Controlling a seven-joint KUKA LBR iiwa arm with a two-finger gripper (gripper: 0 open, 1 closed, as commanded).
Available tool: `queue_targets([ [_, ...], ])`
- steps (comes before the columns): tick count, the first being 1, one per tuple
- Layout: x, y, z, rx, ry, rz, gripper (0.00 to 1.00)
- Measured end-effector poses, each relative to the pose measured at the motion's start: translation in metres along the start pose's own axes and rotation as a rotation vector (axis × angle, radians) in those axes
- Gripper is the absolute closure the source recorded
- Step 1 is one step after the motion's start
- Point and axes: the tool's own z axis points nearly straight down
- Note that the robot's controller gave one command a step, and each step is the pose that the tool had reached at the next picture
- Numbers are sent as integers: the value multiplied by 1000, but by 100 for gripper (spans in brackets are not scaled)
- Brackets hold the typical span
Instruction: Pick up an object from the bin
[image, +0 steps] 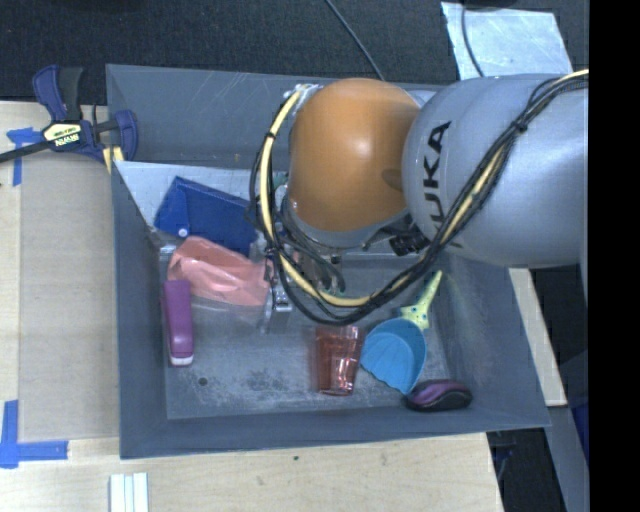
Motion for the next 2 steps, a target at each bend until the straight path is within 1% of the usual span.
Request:
queue_targets([
  [1,-2,-1,-4,-1,-8,4,0],
  [2,-73,-35,147,-2,-3,-95,0],
])
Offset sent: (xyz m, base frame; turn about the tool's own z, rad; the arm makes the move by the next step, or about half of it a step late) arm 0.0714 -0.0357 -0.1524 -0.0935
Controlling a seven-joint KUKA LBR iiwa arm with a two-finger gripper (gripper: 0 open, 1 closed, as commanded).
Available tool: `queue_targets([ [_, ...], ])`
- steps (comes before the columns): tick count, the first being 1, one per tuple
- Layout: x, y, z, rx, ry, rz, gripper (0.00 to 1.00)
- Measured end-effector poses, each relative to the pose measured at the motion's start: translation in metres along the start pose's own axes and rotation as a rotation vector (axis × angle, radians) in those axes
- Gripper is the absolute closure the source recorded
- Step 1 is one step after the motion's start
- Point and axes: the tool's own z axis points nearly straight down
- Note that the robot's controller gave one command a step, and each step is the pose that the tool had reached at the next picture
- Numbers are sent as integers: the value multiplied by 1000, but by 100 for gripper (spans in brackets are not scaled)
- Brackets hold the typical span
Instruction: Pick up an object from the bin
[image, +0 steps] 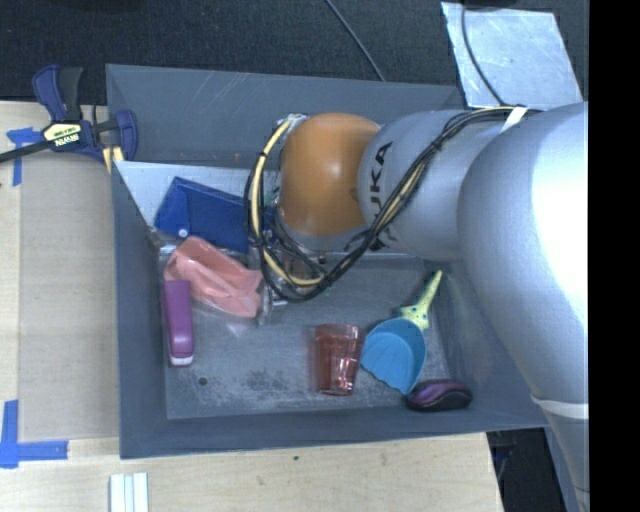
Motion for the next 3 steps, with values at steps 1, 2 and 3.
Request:
queue_targets([
  [1,-6,5,-85,-2,-16,80,0],
  [2,24,75,-26,-1,9,165,0],
  [3,17,37,6,-3,-5,551,0],
])
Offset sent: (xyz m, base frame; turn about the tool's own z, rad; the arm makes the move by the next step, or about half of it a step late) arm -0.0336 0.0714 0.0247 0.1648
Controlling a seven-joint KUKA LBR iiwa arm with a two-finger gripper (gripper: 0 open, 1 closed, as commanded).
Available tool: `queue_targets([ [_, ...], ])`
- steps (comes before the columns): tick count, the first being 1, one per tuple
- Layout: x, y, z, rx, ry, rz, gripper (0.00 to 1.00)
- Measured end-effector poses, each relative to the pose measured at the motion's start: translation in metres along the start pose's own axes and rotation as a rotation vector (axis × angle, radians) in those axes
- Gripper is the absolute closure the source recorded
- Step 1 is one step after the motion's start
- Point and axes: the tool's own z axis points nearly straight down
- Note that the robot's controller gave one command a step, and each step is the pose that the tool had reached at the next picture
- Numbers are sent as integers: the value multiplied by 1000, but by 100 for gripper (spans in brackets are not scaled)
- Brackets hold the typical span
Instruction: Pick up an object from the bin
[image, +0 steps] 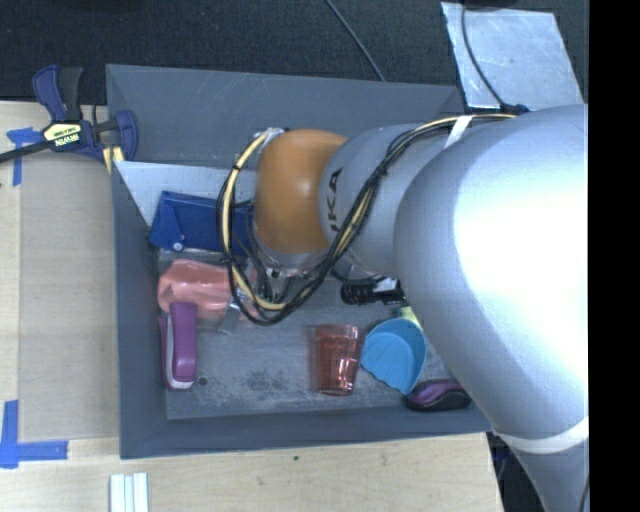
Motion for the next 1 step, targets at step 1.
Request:
queue_targets([
  [1,15,46,-5,46,-5,-586,100],
])
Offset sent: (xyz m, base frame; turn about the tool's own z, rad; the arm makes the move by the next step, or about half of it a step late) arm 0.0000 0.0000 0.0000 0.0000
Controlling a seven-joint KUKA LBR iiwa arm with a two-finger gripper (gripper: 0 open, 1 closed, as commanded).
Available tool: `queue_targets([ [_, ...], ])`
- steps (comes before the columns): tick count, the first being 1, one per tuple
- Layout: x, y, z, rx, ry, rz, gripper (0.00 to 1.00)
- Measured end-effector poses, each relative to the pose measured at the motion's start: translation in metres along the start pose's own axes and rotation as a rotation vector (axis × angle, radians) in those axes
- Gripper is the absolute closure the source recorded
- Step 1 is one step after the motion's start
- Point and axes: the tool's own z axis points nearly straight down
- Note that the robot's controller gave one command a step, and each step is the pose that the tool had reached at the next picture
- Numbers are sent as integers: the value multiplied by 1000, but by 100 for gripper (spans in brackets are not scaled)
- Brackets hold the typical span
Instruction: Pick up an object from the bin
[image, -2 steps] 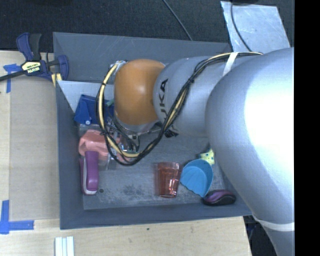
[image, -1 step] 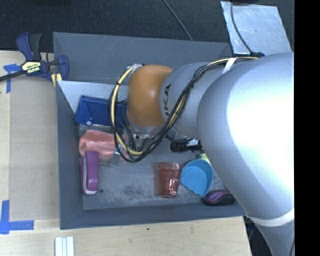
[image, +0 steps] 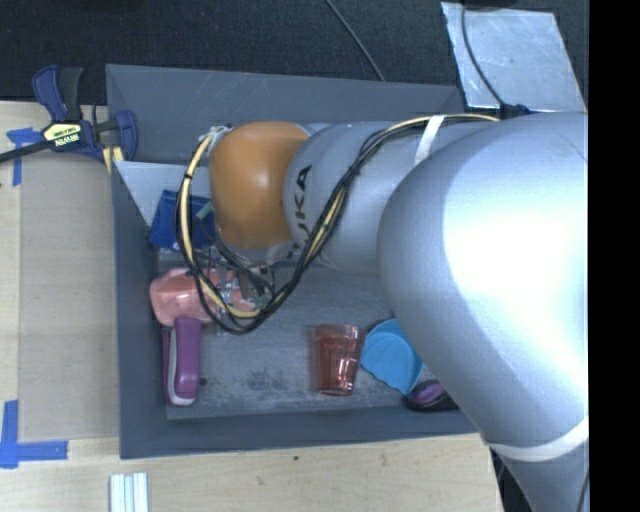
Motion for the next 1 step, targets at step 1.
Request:
queue_targets([
  [1,0,0,0,-1,0,-1,100],
])
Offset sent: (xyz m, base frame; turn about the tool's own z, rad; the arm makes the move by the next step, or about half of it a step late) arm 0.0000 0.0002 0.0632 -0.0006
